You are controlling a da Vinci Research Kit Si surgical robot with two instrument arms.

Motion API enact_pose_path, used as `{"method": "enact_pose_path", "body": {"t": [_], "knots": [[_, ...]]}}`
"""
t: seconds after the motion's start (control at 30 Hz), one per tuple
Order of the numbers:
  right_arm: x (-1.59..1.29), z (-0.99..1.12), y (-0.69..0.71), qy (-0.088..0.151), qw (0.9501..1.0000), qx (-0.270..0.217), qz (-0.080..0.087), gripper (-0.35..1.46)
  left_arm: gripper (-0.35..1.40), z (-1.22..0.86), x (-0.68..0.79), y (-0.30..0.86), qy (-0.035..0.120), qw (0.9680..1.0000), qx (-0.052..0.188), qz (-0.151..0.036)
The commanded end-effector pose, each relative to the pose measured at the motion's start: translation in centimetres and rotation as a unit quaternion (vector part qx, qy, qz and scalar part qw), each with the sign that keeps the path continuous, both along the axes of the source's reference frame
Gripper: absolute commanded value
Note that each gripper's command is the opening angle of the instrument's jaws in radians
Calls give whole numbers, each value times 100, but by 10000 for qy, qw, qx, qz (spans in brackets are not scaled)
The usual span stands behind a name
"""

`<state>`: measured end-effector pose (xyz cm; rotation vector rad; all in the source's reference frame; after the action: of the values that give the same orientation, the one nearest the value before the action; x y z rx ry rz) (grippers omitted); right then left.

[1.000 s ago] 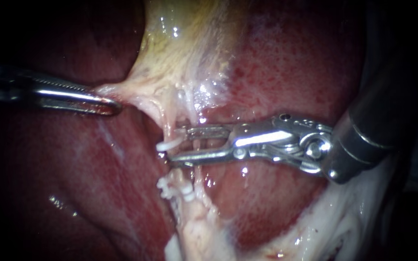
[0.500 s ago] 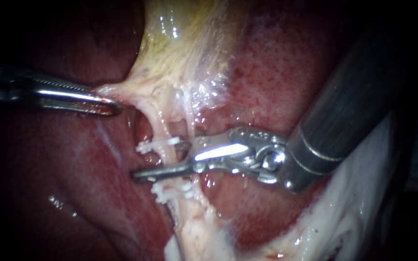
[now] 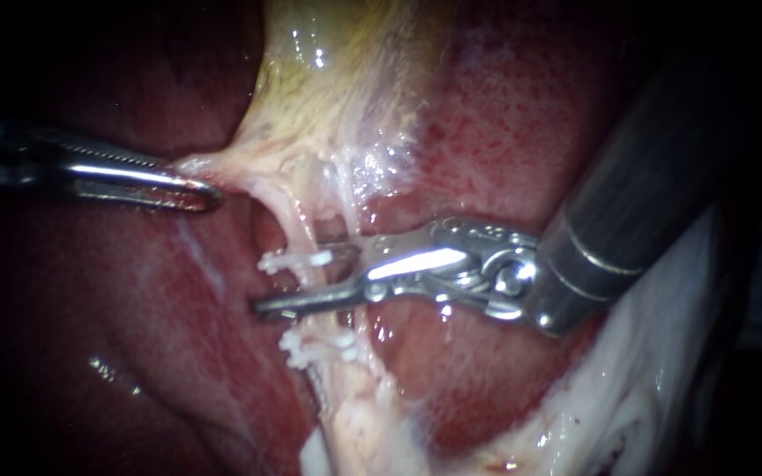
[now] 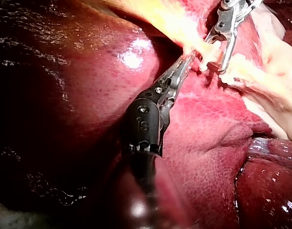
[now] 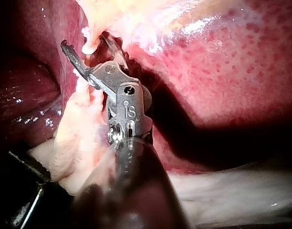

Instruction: Going back third clip left tube

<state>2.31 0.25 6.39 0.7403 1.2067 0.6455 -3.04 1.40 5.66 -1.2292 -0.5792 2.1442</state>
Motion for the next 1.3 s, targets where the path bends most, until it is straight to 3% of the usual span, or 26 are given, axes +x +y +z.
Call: {"method": "enact_pose_path", "body": {"t": [0.03, 0.1, 0.2, 0.33, 0.47, 0.6, 0.77, 1.03, 1.3], "knots": [[-8, -4, 0, -52, 10000, -1, -21, 50, -35, -1, 1, 0, -6, 10000, 1, 5], [-21, -9, 0, -115, 9998, -110, -135, 50, -35, -1, 1, 0, -7, 10000, 1, 7], [-46, -18, 0, -303, 9967, -648, -373, 50, -35, -1, 1, 0, -7, 10000, 1, 7], [-79, -35, 6, -447, 9876, -1366, -631, 50, -35, -1, 2, 0, -8, 10000, 1, 7], [-110, -57, 16, -363, 9794, -1842, -749, 50, -35, -1, 2, 0, -8, 10000, 1, 8], [-135, -76, 15, -345, 9742, -2088, -784, 50, -35, -1, 2, 0, -8, 10000, 1, 8], [-154, -93, 8, -373, 9721, -2185, -772, 50, -35, -1, 2, 1, -9, 10000, 1, 9], [-167, -93, 6, -433, 9706, -2253, -734, 50, -35, 6, -4, -1, 4, 10000, -15, -4], [-167, -93, 4, -387, 9706, -2231, -818, 50, -35, 34, -25, 5, 13, 10000, -40, -6]]}}
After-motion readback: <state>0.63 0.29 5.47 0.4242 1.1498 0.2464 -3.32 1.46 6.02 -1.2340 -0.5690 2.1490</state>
